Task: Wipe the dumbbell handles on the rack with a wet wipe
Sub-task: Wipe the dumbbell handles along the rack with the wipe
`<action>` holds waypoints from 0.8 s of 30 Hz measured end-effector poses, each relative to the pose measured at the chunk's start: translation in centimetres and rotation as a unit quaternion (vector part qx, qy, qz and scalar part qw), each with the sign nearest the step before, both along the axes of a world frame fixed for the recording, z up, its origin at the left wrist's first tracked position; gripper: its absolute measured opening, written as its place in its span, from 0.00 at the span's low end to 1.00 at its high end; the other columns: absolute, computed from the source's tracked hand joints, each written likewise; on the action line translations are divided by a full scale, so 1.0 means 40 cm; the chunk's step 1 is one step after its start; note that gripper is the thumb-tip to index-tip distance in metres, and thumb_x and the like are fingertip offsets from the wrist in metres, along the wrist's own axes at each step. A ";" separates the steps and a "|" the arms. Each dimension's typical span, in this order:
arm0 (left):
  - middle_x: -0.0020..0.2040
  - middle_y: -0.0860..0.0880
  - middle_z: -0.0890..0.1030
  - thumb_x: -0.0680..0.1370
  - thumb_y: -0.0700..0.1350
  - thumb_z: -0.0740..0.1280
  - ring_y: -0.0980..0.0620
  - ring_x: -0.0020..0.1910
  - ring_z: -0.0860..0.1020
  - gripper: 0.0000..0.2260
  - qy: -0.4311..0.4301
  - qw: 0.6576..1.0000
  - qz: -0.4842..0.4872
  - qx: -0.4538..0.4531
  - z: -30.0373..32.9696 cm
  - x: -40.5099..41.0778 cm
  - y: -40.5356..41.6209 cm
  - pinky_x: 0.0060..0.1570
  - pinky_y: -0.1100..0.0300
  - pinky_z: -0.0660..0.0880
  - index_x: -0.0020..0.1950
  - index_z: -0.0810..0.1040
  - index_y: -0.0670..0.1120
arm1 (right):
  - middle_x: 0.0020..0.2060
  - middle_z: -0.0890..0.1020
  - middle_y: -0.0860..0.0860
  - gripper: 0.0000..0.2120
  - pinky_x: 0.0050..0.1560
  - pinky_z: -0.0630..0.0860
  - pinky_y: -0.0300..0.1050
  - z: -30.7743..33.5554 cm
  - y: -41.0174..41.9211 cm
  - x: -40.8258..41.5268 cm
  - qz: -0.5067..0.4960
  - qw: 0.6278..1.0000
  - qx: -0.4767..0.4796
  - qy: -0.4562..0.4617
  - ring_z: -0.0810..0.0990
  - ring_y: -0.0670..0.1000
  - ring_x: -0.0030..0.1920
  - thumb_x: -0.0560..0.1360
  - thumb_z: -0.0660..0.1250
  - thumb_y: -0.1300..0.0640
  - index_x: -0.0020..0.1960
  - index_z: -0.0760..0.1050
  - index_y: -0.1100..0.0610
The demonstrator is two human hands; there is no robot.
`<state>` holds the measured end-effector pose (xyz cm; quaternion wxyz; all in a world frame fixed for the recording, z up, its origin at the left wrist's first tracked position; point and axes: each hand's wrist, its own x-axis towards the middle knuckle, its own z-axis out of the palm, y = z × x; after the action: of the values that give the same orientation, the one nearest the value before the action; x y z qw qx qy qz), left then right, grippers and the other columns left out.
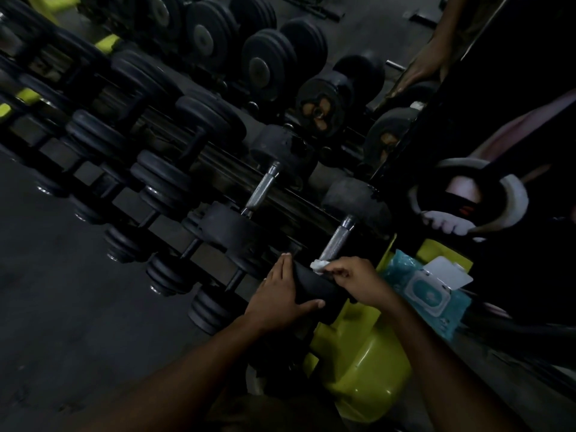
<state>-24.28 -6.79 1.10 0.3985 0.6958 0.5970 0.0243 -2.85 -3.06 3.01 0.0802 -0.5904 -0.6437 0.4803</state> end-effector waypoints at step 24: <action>0.82 0.41 0.53 0.72 0.66 0.72 0.41 0.80 0.54 0.51 0.064 0.991 0.112 0.021 0.082 -0.353 0.282 0.78 0.48 0.56 0.82 0.50 0.41 | 0.54 0.80 0.49 0.12 0.56 0.77 0.39 0.050 0.320 -0.429 -0.041 0.978 0.206 0.001 0.80 0.46 0.52 0.75 0.69 0.65 0.54 0.83 0.53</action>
<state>-38.40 4.48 4.38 0.3401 0.6325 0.6949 0.0370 -20.00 9.74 5.02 0.2205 -0.5868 -0.7039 0.3340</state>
